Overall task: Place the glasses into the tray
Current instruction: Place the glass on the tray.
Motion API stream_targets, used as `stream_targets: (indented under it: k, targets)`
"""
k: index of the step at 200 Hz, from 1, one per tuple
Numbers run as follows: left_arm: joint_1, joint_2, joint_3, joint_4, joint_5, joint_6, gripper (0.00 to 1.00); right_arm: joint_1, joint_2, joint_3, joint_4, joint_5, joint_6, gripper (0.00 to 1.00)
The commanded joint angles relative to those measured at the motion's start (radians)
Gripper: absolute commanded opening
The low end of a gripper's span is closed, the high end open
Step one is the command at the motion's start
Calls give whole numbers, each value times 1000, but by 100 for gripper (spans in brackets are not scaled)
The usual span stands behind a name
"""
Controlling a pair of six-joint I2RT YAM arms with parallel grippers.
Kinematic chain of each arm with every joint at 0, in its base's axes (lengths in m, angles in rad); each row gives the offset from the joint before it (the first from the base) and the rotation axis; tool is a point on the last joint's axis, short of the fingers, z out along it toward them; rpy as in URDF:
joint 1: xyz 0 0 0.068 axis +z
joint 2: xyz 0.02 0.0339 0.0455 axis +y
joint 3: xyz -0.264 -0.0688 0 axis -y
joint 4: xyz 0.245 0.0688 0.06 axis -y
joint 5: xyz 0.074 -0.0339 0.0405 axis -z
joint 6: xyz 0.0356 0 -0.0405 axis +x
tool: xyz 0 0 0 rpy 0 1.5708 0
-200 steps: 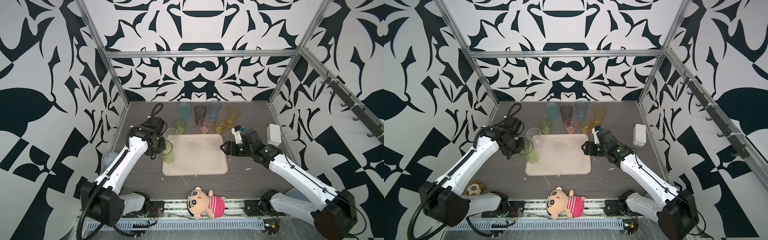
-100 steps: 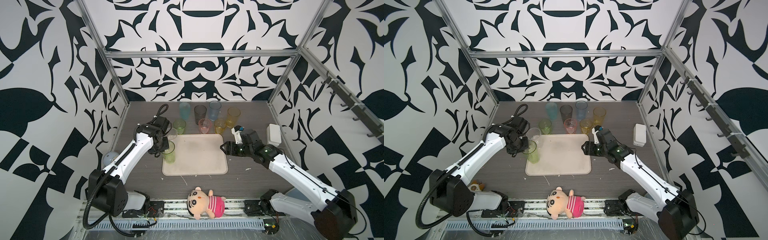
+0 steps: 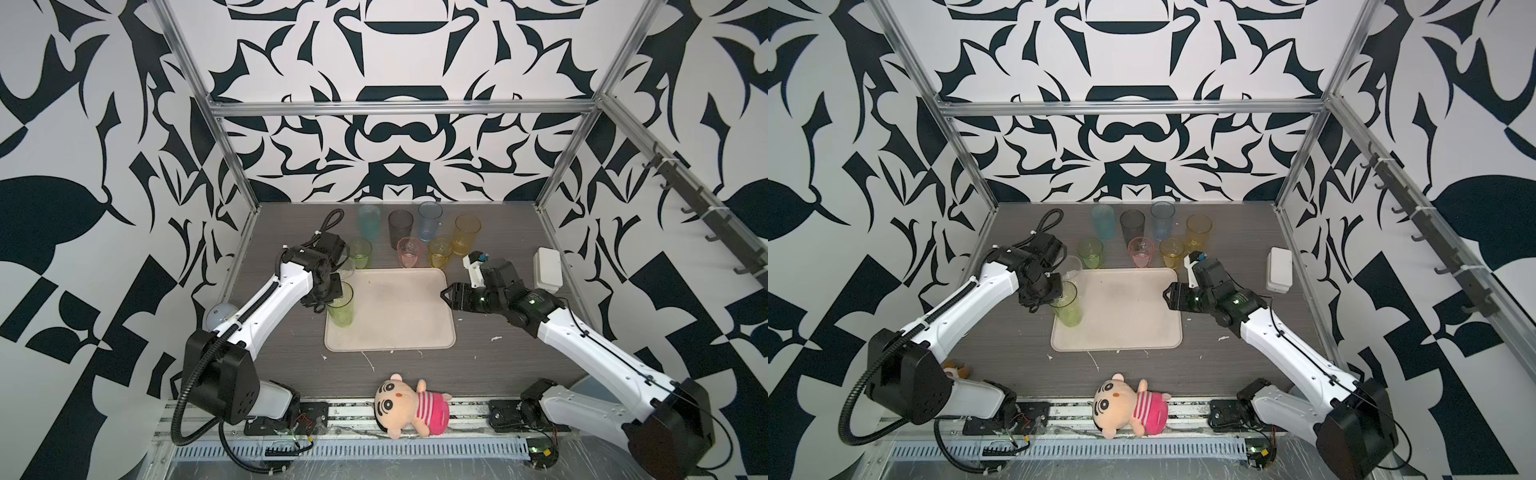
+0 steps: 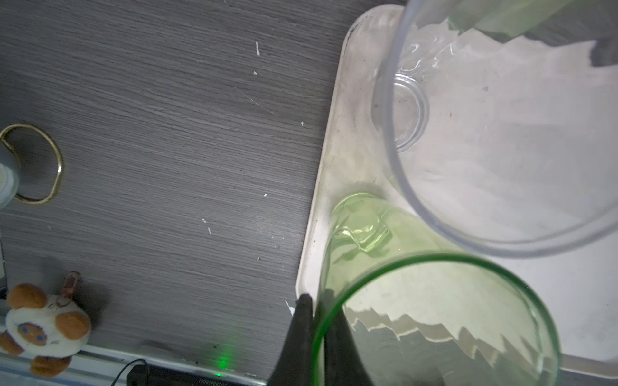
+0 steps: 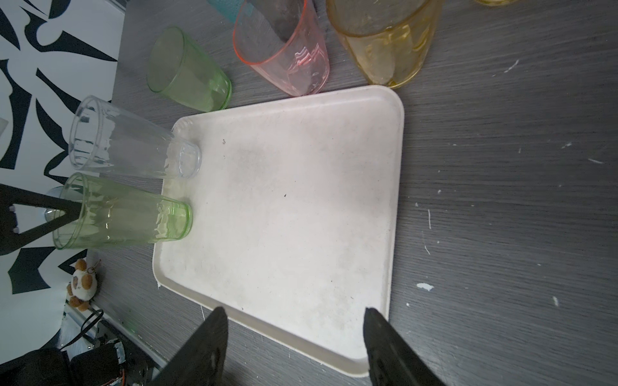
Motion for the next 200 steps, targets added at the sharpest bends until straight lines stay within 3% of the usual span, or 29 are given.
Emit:
stream_targets:
  k: [1, 181, 200]
  targets:
    - [-5, 22, 23, -13, -23, -22, 0, 5, -4, -2, 18, 16, 6, 68]
    - [-5, 66, 56, -35, -9, -14, 0, 5, 1, -6, 9, 29, 7, 68]
    - [-8, 63, 59, -47, -2, -13, 5, 5, 4, -7, 10, 29, 7, 68]
